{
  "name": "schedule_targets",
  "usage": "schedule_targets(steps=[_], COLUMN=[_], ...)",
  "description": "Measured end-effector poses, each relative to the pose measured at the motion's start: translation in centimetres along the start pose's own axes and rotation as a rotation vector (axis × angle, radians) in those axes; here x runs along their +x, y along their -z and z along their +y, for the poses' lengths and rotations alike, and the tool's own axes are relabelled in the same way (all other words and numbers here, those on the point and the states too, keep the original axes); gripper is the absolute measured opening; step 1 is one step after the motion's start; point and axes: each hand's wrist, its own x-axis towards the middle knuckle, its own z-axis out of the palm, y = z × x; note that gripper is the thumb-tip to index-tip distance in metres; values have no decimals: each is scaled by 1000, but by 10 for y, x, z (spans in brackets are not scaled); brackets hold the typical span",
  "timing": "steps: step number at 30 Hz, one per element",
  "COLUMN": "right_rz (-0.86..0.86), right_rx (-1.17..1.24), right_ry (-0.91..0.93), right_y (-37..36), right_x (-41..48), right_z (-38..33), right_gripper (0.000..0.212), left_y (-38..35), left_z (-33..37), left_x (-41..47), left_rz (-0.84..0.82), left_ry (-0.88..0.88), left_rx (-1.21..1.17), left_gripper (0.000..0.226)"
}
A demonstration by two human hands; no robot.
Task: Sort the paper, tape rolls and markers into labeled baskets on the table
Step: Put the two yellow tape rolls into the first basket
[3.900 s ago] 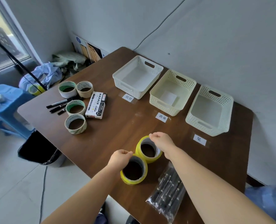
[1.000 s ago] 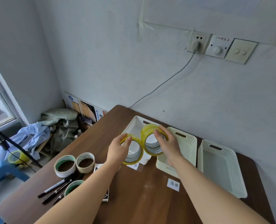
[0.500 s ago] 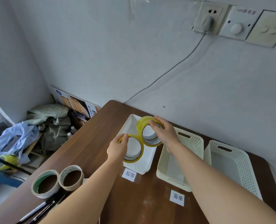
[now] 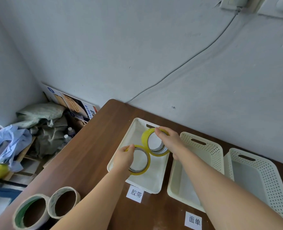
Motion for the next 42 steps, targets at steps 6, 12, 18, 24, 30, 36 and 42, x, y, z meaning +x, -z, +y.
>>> schedule_targets(steps=[6, 12, 18, 24, 30, 36, 42], right_rz=[-77, -116, -128, -99, -25, 20, -14], right_rx=[-63, -135, -184, -182, -106, -124, -9], right_ry=[-96, -182, -266, -277, -309, -270, -256], right_y=[-13, -28, -34, -39, -46, -45, -43], right_x=[29, 52, 64, 71, 71, 65, 59], right_z=[8, 23, 24, 25, 29, 32, 28], right_gripper=[43, 45, 54, 69, 72, 46, 37], left_y=[0, 0, -7, -14, -13, -9, -7], left_z=[2, -1, -2, 0, 1, 9, 10], left_x=[16, 29, 39, 40, 38, 24, 14], left_rz=[-39, -83, -74, -107, -118, -137, -166], left_ry=[102, 204, 224, 265, 295, 303, 327], left_rx=[60, 157, 186, 112, 113, 98, 44], left_gripper=[39, 44, 49, 44, 40, 33, 40])
